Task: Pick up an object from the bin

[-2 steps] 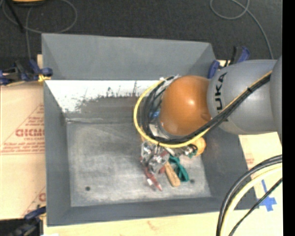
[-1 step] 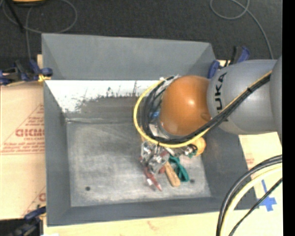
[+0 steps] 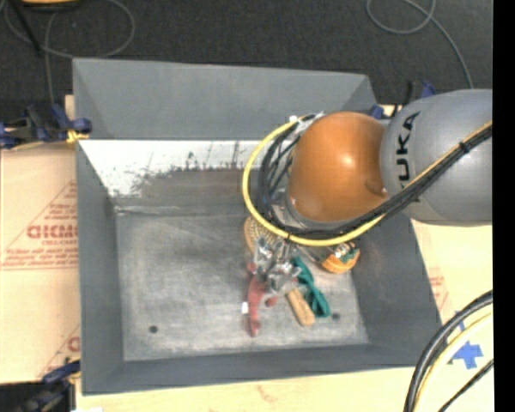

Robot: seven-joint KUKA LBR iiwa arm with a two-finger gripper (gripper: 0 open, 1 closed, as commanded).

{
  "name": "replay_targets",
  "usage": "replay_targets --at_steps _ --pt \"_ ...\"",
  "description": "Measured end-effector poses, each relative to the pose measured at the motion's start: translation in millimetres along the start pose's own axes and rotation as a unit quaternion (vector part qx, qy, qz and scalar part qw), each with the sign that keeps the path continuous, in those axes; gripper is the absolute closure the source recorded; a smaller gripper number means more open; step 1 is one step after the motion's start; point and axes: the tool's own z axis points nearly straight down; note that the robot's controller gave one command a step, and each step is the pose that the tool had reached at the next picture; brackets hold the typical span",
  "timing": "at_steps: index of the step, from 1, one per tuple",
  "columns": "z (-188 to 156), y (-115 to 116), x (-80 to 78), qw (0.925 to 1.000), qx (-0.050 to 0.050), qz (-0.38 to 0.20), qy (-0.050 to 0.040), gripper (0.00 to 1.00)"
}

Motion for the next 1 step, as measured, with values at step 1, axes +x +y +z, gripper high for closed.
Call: replay_targets --at_steps 1 --pt "69.8 -7.4 2.4 1.0 0.001 -0.002 -0.0049 0.0"
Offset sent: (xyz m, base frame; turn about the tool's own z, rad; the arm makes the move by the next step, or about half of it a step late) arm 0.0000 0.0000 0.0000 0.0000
